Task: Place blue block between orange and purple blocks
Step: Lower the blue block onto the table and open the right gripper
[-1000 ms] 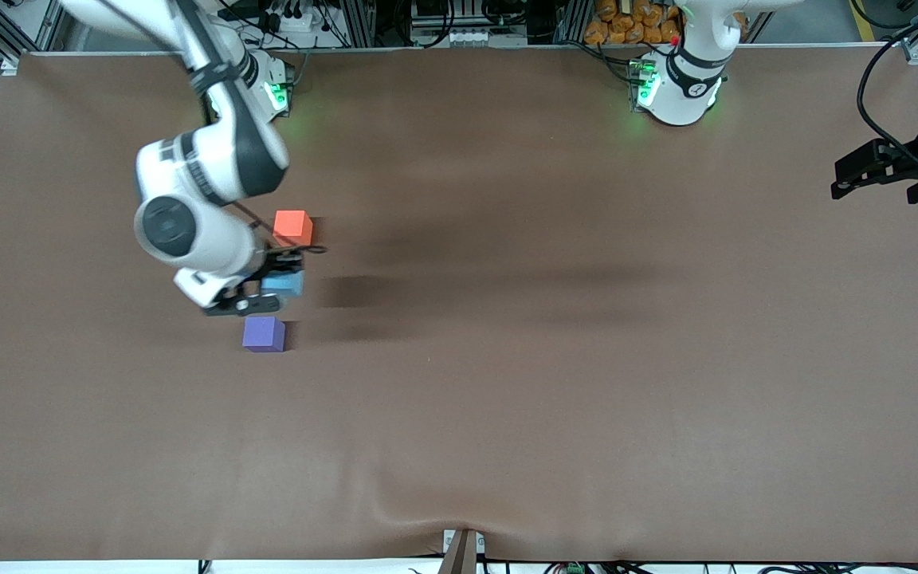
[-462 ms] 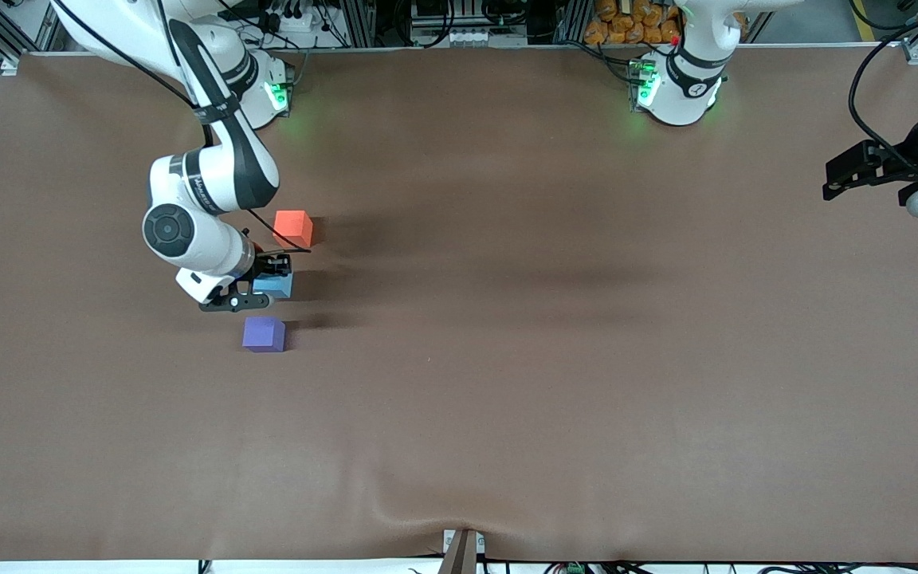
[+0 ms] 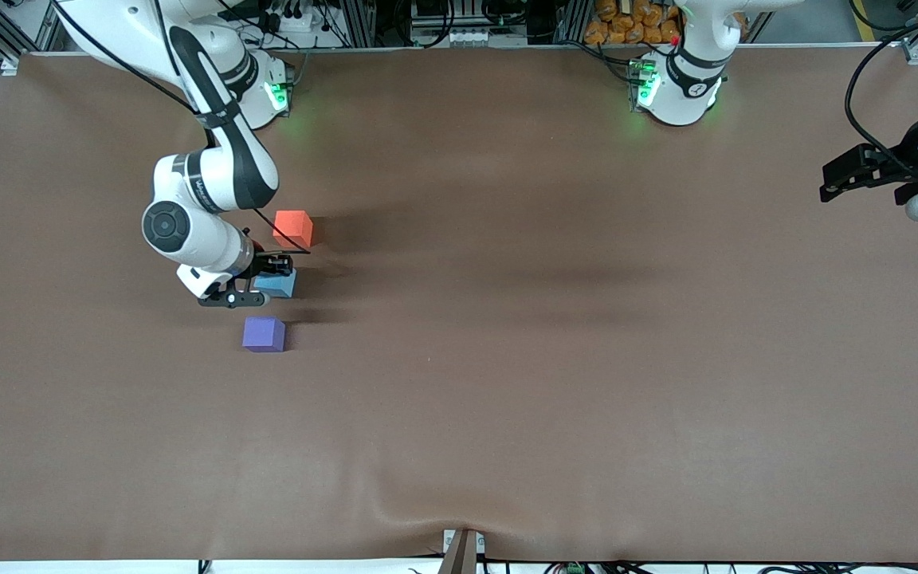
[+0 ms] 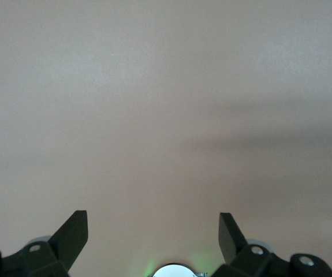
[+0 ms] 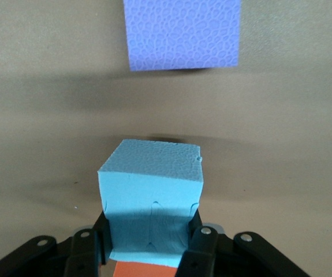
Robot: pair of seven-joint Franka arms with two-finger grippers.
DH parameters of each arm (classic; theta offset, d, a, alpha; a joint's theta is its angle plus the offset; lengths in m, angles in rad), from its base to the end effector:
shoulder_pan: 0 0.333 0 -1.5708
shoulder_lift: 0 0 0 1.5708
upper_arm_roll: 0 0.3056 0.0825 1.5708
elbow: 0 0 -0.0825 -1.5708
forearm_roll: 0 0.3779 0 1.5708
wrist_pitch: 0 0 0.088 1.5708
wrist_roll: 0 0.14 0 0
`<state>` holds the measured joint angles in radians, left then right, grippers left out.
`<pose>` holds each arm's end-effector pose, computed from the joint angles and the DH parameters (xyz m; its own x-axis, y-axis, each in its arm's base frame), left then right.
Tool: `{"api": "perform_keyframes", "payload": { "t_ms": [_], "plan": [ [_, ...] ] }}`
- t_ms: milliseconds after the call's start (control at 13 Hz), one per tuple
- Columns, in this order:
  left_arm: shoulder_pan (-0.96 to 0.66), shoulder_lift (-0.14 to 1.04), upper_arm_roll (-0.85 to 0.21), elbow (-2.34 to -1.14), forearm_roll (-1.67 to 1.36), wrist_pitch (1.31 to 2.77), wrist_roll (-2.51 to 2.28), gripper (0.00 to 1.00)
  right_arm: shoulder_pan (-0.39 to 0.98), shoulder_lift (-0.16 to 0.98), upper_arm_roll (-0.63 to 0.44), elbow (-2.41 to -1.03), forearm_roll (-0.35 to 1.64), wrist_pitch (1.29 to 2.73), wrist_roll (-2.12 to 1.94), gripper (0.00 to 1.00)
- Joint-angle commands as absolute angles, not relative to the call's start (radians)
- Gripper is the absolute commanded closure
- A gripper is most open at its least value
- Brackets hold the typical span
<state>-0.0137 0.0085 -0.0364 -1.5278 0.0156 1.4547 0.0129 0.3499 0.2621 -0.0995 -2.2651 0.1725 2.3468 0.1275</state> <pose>0.5357 -0.0244 0.5867 0.9948 -0.0610 -0.0817 -0.0624 -0.9980 -0.0142 0.4893 0.1300 0.1929 0.9820 -0.0030 -0.1890 -0.0127 -0.9987 -0.0501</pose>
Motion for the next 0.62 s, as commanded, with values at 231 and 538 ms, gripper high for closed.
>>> {"api": "perform_keyframes", "payload": {
  "t_ms": [231,538],
  "plan": [
    [-0.012,0.006,-0.046,-1.528,0.018,1.457,0.002,0.0,0.341,0.273,-0.089,-2.342,0.187,2.487,0.078,1.0],
    [-0.008,0.006,-0.046,-1.523,0.018,1.46,0.005,0.0,0.341,0.29,-0.089,-2.342,0.193,2.497,0.078,1.0]
  ]
}}
